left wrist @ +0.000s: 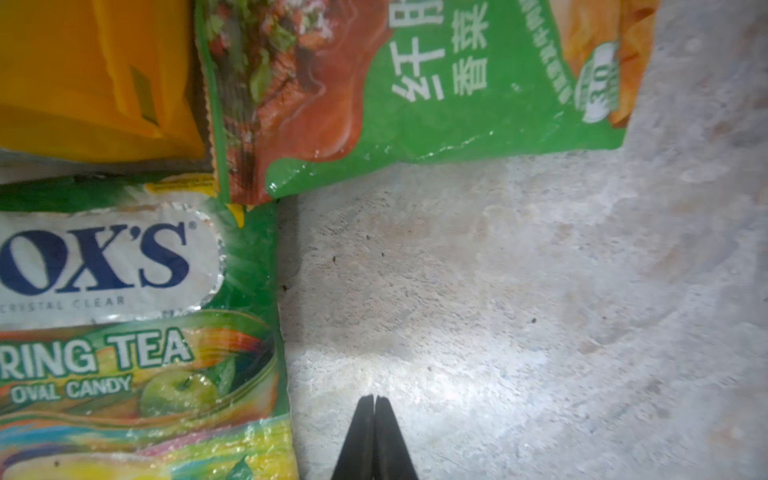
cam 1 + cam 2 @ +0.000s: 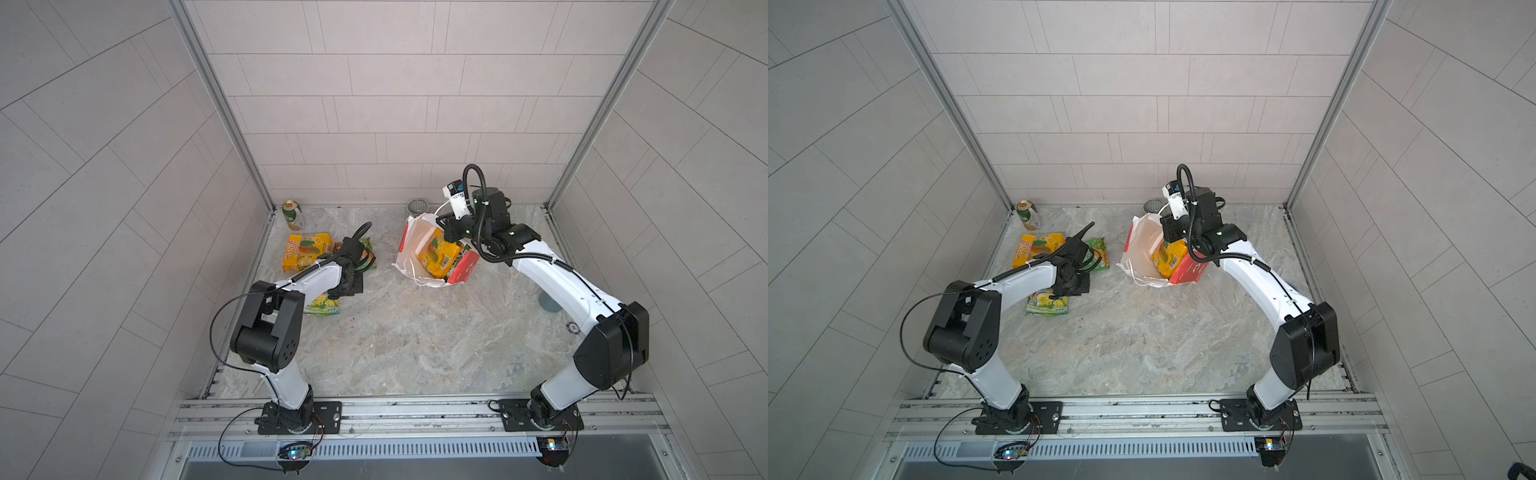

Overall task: Take the snacks out of the paper bag
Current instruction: 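Open the left gripper and release the Fox's packet, then raise it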

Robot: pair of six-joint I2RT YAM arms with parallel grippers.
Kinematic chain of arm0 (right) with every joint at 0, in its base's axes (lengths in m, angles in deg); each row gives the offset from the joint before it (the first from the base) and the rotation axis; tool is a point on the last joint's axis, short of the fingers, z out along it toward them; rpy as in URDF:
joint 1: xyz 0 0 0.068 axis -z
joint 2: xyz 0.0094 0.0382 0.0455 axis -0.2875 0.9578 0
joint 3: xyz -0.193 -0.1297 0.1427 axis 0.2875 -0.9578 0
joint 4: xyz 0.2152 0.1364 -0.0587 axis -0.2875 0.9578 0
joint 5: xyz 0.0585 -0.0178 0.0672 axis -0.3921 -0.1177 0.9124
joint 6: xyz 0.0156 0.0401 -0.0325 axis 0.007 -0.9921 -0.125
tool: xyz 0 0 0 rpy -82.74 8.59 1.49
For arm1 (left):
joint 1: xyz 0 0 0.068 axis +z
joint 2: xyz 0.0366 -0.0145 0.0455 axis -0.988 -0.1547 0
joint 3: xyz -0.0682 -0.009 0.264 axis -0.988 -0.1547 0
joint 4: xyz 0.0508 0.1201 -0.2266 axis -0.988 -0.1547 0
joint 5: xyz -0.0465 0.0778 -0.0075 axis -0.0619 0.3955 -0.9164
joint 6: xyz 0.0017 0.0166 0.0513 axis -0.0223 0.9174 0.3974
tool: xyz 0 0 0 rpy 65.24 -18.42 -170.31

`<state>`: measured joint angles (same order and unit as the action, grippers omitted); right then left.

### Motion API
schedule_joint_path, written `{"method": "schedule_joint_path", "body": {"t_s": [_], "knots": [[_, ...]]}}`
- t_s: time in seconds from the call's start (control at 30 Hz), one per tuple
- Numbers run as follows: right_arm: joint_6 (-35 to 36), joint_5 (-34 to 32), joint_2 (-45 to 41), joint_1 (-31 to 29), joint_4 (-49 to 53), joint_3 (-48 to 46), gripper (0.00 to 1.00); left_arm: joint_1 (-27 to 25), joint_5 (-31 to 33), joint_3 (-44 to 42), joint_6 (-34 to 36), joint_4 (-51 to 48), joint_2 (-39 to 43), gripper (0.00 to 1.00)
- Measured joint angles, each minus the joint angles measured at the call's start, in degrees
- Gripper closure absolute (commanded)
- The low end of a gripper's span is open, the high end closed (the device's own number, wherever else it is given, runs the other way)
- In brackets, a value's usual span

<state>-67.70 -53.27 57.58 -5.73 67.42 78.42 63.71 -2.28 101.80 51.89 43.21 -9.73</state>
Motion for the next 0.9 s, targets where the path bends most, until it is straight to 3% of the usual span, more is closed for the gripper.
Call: {"method": "schedule_joint_path", "body": {"t_s": [0.2,0.9], "knots": [[0.00,0.00,0.00,0.00,0.00,0.00,0.99,1.07,2.56,0.09,0.94,-0.20,-3.08,0.93],[0.02,0.09,0.00,0.00,0.00,0.00,0.99,5.16,5.18,-0.28,0.87,0.28,-2.23,0.91]]}}
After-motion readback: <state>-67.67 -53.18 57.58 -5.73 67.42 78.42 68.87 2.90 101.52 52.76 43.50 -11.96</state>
